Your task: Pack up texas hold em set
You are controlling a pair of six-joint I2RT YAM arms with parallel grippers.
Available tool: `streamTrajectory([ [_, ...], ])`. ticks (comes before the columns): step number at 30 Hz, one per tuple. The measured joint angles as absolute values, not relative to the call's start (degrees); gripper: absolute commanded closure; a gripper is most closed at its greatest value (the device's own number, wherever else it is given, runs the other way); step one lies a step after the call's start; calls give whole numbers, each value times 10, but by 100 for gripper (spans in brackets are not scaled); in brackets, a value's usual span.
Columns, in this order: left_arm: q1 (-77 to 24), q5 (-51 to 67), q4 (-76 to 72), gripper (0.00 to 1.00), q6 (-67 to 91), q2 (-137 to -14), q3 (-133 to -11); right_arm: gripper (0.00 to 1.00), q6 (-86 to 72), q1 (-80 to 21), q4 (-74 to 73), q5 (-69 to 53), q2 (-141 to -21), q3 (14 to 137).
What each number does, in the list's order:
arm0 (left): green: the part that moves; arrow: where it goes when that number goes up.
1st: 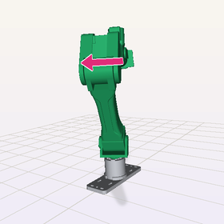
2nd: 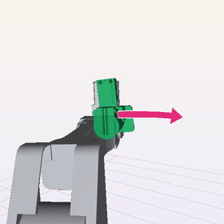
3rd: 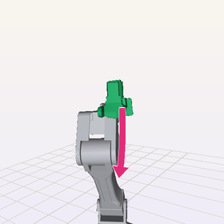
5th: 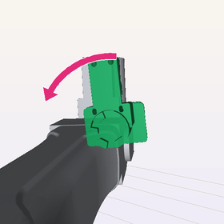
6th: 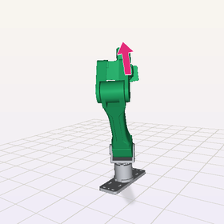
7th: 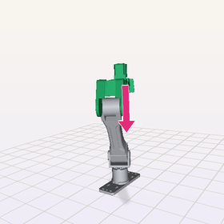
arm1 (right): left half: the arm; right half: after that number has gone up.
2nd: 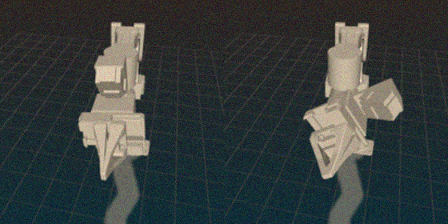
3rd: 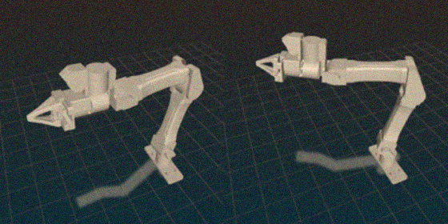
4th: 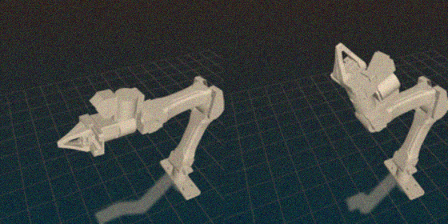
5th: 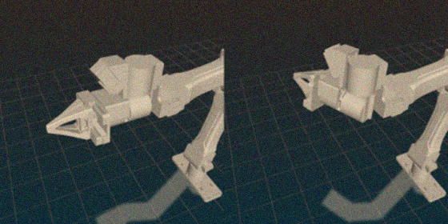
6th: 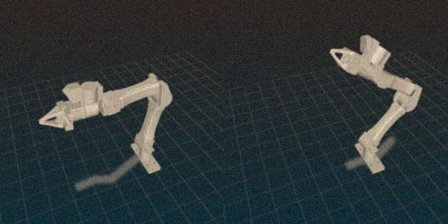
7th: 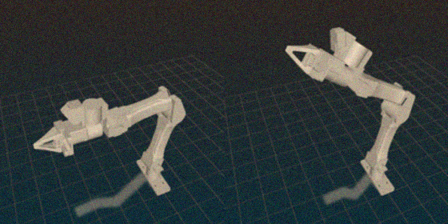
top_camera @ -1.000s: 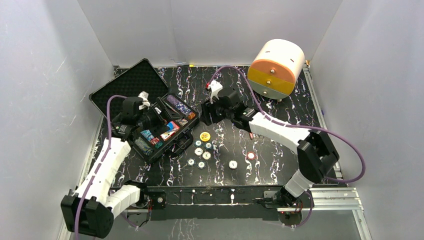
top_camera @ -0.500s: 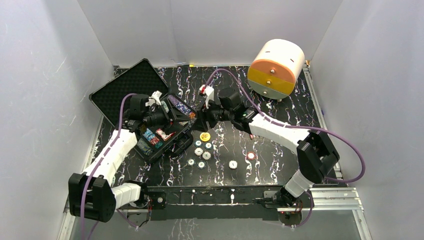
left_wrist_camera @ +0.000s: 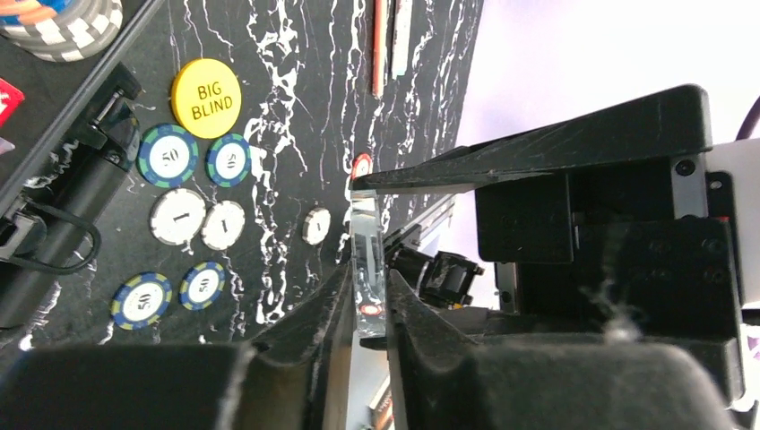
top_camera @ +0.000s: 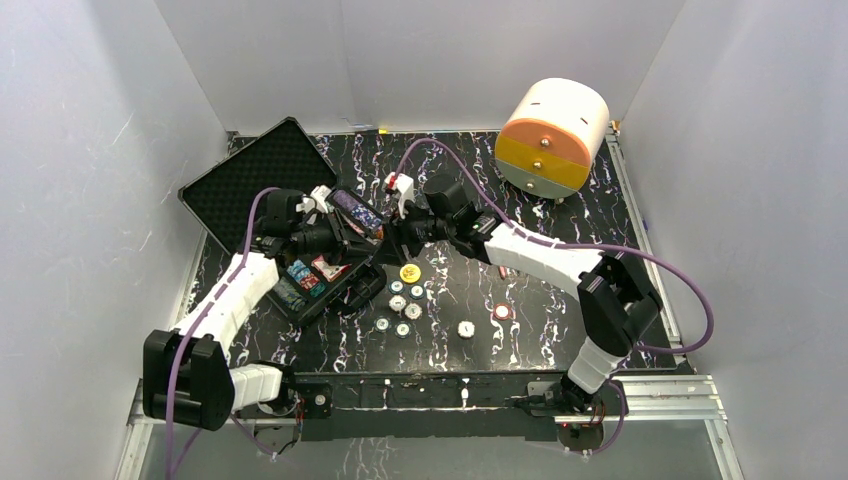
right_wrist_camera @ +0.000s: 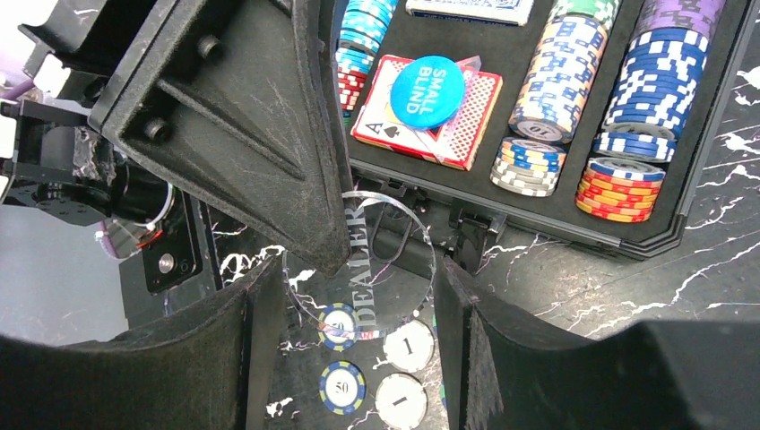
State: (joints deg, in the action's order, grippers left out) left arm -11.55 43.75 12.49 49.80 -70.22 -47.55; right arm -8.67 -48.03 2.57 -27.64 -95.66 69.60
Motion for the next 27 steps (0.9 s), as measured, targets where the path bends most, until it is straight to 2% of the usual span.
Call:
streamTrajectory([
  [3, -116, 424, 129, 100, 495, -696, -475, 30, -86, -480, 27, -275, -957, 697],
  [5, -117, 411, 135, 100, 492, -687, -475, 17, -87, -482, 28, -270, -957, 697],
  [8, -117, 389, 139, 100, 479, -669, -475, 8, -98, -485, 30, -256, -954, 696],
  [13, -118, 284, 173, 100, 456, -631, -482, 6, -125, -480, 36, -179, -899, 666],
  [18, -118, 78, 220, 100, 448, -586, -483, 7, -163, -469, 47, -102, -825, 631],
  [21, -112, -2, 223, 100, 437, -588, -486, 8, -187, -465, 50, -80, -802, 605],
  [27, -75, -67, 200, 100, 435, -646, -492, 8, -248, -465, 53, -84, -787, 537],
])
